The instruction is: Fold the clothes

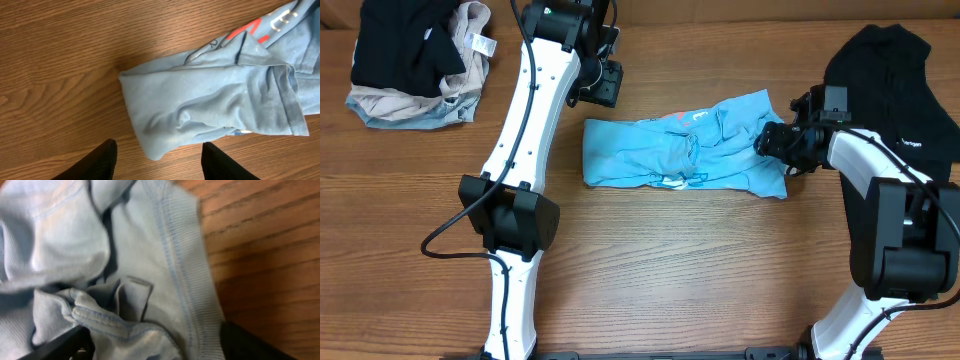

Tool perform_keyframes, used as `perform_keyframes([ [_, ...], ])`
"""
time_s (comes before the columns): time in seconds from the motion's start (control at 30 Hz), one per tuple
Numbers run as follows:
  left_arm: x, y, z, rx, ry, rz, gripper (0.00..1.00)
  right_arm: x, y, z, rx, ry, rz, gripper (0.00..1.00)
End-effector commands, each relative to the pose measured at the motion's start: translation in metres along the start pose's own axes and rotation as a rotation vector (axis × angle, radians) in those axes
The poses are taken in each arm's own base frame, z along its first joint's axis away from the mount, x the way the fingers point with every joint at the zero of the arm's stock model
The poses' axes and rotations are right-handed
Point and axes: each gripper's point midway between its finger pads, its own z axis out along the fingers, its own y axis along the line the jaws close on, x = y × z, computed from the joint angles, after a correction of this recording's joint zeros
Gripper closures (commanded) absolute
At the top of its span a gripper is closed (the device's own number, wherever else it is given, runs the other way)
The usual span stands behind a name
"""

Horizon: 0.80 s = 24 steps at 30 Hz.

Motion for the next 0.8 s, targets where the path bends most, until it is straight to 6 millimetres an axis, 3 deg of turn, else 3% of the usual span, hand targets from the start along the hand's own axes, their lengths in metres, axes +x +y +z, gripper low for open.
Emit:
perform_keyframes([
  [0.0, -0.004, 0.002, -0.005, -0.008, -0.02, 0.01, 0.44, -0.008, -0.013, -0.009, 0.065, -0.007, -0.084, 0.09],
  [0.03, -0.004, 0.002, -0.005, -0.007, -0.02, 0.009, 0.44, -0.014, -0.01, -0.015, 0.062, -0.022, -0.117, 0.02],
  [0.07, -0.004, 0.002, -0.005, -0.007, -0.021, 0.009, 0.44, -0.023, -0.006, -0.025, 0.059, -0.048, -0.186, 0.0],
  [0.17, -0.004, 0.002, -0.005, -0.007, -0.021, 0.011, 0.44, -0.028, -0.004, -0.027, 0.062, -0.056, -0.269, 0.0],
  [0.57, -0.004, 0.002, -0.005, -0.007, -0.02, 0.011, 0.44, -0.01, -0.004, 0.004, 0.008, 0.025, -0.267, 0.0],
  [0.77, -0.004, 0.001, -0.005, -0.006, -0.021, 0.012, 0.44, 0.004, 0.008, 0.013, -0.084, 0.078, -0.203, 0.18],
])
